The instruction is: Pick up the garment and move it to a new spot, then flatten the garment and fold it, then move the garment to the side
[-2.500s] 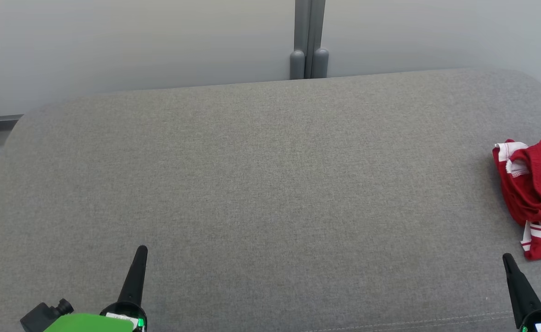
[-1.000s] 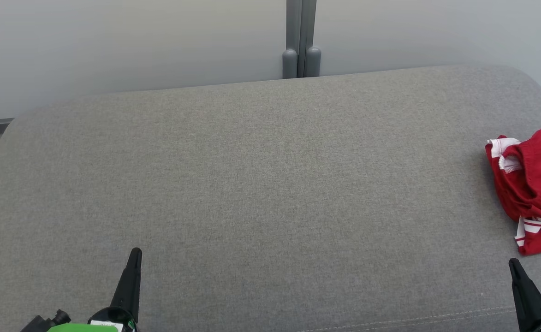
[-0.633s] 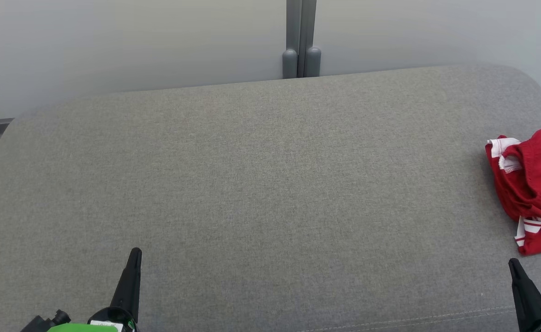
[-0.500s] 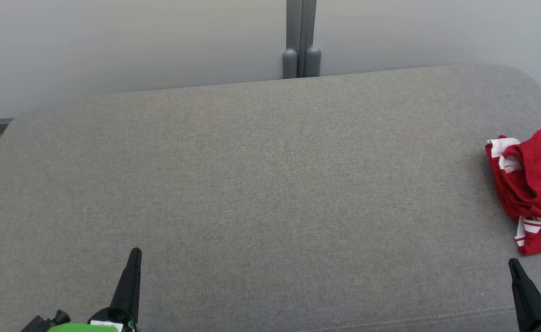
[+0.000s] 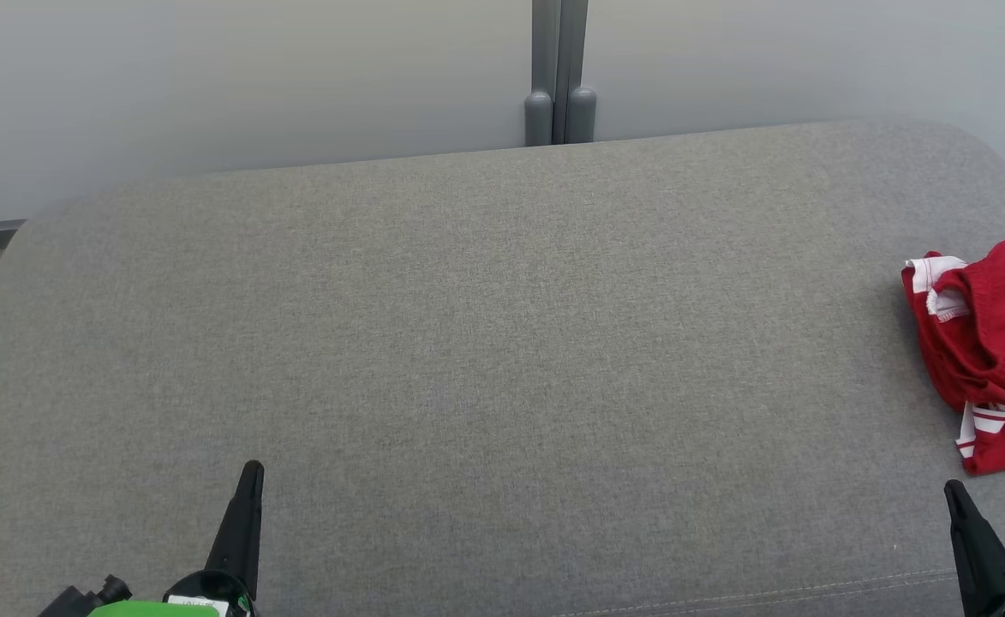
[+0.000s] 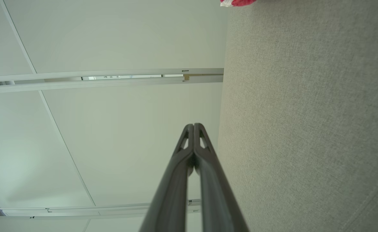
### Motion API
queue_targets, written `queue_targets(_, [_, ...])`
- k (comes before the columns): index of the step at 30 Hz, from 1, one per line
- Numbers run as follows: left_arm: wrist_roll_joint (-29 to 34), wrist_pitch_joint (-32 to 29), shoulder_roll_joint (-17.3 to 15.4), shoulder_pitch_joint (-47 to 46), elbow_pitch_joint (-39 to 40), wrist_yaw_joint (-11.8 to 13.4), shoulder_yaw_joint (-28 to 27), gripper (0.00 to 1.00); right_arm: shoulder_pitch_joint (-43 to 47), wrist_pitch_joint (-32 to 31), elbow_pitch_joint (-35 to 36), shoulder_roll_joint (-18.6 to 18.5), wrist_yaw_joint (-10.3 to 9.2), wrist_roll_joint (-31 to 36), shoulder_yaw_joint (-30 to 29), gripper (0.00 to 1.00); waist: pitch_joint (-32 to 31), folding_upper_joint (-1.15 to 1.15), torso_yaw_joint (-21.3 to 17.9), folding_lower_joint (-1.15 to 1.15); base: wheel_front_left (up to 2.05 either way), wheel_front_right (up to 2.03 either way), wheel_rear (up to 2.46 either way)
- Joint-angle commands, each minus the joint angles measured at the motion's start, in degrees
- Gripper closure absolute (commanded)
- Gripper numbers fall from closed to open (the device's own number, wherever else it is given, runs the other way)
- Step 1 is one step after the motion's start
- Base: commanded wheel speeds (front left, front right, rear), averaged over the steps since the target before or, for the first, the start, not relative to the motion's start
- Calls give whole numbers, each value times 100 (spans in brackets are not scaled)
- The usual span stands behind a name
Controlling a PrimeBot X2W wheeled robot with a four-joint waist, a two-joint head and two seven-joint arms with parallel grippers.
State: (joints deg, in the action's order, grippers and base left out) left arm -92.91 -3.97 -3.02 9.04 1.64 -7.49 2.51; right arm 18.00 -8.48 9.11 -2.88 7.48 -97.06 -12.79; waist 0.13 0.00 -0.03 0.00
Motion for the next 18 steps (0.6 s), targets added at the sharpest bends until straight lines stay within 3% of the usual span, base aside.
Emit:
queue_targets(1, [4,0,4,66,21,-24,-14,100,58,11,25,-5,2,-15,-2,100,0,0,0,0,0,0,0])
queue_targets(18, [13,-11,10,66,21,-24,-20,100,57,15,25,-5,2,-17,0,100,0,0,0,0,0,0,0])
